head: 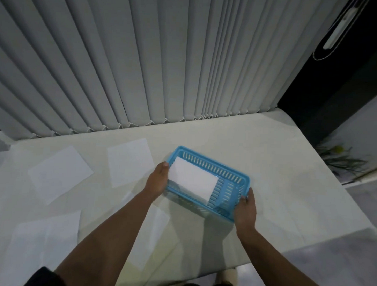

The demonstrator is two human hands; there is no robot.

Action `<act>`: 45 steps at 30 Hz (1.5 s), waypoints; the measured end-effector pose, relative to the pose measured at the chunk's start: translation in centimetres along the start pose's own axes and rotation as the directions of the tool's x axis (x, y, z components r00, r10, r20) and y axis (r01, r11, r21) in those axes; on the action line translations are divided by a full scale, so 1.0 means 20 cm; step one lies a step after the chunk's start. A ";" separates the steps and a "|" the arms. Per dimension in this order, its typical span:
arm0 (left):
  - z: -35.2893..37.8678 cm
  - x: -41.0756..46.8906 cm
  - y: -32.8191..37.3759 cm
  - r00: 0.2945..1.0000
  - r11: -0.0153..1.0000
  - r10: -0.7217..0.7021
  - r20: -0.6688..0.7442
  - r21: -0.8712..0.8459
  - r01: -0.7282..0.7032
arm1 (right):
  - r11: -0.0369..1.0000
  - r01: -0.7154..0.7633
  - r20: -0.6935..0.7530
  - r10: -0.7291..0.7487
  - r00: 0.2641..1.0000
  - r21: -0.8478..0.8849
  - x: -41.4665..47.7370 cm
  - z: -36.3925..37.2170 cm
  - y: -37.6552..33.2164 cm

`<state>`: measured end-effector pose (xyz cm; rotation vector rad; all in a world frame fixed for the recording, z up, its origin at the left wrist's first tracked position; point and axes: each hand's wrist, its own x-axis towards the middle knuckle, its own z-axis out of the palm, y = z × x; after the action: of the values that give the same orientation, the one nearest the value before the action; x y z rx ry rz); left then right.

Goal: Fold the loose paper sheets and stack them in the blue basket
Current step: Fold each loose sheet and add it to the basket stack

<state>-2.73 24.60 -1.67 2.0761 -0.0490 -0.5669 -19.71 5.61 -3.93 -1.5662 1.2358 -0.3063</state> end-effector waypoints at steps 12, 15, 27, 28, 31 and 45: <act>-0.20 -0.09 -0.14 0.984 0.996 -0.082 -0.160 0.011 0.085 | 0.721 0.388 0.035 -0.452 0.891 -0.574 -0.14 0.06 -0.20; -0.31 -0.17 -0.28 0.957 0.992 -0.118 -0.266 0.017 0.127 | 0.587 0.555 0.207 -0.554 0.806 -0.590 -0.22 0.19 -0.30; -0.40 -0.56 -0.60 0.875 0.845 -0.119 -0.470 0.415 0.338 | -0.100 0.953 0.865 -0.455 0.213 -0.287 -0.50 0.84 -0.35; -0.38 -0.58 -0.62 0.878 0.821 -0.120 -0.463 0.451 0.349 | -0.143 0.959 0.903 -0.394 0.170 -0.243 -0.51 0.88 -0.34; -0.35 -0.60 -0.65 0.876 0.807 -0.167 -0.452 0.447 0.385 | -0.222 0.962 0.965 -0.240 0.107 -0.162 -0.53 0.98 -0.32; -0.50 -0.51 -0.61 0.892 0.868 -0.058 -0.448 0.419 0.267 | -0.147 0.980 0.967 -0.237 0.097 -0.135 -0.57 1.12 -0.45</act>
<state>-9.98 41.88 -3.38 2.6642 0.2770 -0.1973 -3.58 26.61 -1.05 -2.8941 -0.6600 0.4027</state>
